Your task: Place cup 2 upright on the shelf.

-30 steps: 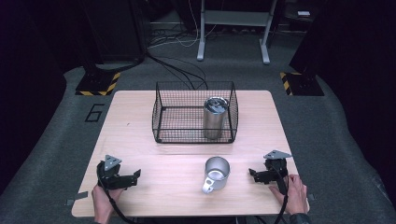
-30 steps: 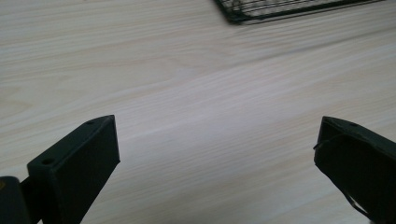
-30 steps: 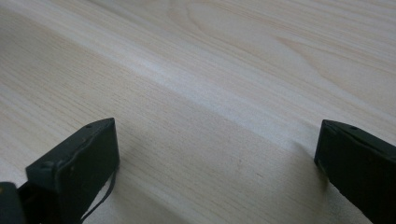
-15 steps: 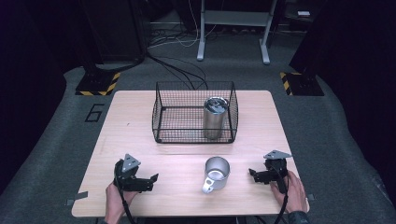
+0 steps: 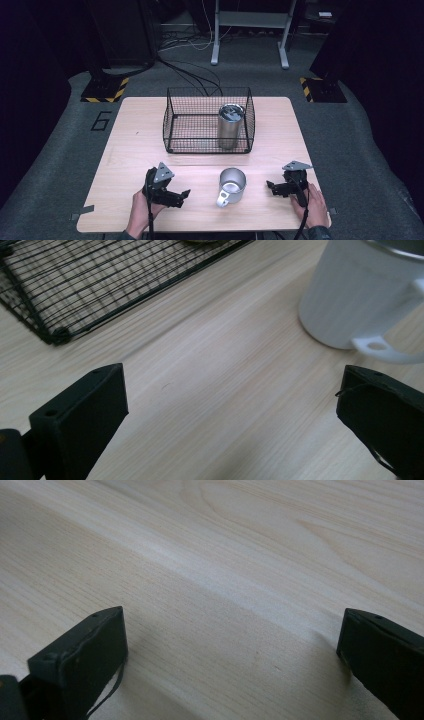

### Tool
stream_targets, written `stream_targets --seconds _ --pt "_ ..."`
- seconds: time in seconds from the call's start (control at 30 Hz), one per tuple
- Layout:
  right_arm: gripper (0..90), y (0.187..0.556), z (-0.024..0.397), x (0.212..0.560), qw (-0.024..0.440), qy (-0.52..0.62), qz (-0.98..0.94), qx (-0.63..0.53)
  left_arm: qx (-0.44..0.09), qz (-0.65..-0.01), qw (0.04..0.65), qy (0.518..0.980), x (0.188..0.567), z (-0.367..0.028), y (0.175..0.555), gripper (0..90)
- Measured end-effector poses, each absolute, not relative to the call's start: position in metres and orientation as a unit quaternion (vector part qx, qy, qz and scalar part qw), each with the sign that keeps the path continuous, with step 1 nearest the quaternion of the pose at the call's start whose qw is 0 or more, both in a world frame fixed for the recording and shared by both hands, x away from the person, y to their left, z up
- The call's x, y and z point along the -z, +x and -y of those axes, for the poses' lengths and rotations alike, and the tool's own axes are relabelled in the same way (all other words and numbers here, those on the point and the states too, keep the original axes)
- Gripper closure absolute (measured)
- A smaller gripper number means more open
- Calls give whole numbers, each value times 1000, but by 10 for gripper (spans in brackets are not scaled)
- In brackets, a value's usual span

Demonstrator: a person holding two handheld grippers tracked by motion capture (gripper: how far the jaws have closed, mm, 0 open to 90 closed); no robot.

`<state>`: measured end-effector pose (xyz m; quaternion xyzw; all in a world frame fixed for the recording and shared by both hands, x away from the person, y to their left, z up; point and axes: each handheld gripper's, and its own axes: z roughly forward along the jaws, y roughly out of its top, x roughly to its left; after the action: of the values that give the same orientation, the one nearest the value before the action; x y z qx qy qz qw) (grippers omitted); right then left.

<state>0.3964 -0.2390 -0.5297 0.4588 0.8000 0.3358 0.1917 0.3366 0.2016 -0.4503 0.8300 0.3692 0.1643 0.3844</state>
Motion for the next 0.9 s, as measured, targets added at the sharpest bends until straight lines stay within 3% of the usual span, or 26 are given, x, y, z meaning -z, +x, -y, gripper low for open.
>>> stream_targets --seconds 0.9 --pt "0 396 239 530 192 459 -800 -336 -120 -265 442 848 423 -124 327 0"
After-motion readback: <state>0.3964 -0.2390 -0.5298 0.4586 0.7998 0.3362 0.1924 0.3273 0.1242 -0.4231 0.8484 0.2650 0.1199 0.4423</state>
